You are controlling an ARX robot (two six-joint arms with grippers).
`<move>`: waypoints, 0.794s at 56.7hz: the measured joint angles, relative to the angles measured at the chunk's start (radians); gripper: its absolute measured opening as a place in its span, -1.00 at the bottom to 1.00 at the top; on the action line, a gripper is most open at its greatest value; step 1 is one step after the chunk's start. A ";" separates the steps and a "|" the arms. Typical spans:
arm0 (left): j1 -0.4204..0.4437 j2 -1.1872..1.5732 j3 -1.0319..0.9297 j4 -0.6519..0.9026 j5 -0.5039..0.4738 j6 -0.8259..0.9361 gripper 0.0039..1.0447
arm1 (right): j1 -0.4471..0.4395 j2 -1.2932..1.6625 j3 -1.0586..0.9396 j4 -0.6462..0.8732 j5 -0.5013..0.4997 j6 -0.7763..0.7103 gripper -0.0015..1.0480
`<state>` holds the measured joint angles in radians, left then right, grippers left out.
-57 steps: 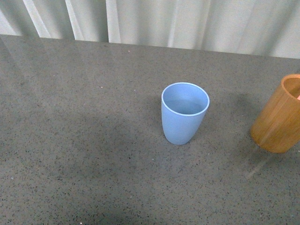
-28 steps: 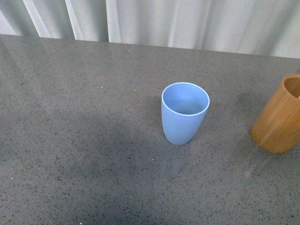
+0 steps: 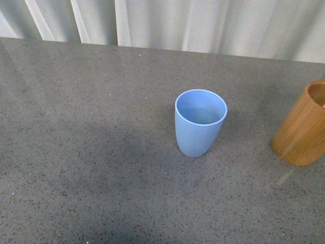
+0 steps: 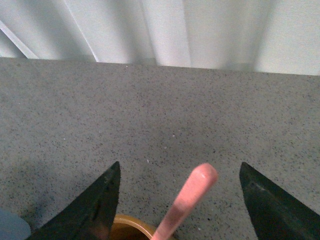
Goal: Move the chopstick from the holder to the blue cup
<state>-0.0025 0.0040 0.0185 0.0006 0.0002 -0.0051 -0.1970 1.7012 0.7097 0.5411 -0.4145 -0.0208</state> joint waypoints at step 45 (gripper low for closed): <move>0.000 0.000 0.000 0.000 0.000 0.001 0.87 | -0.049 -0.179 0.055 -0.013 -0.107 0.216 -0.97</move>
<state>-0.0025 0.0040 0.0189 0.0006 -0.0002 -0.0040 -0.2459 1.5223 0.7643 0.5282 -0.5217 0.1955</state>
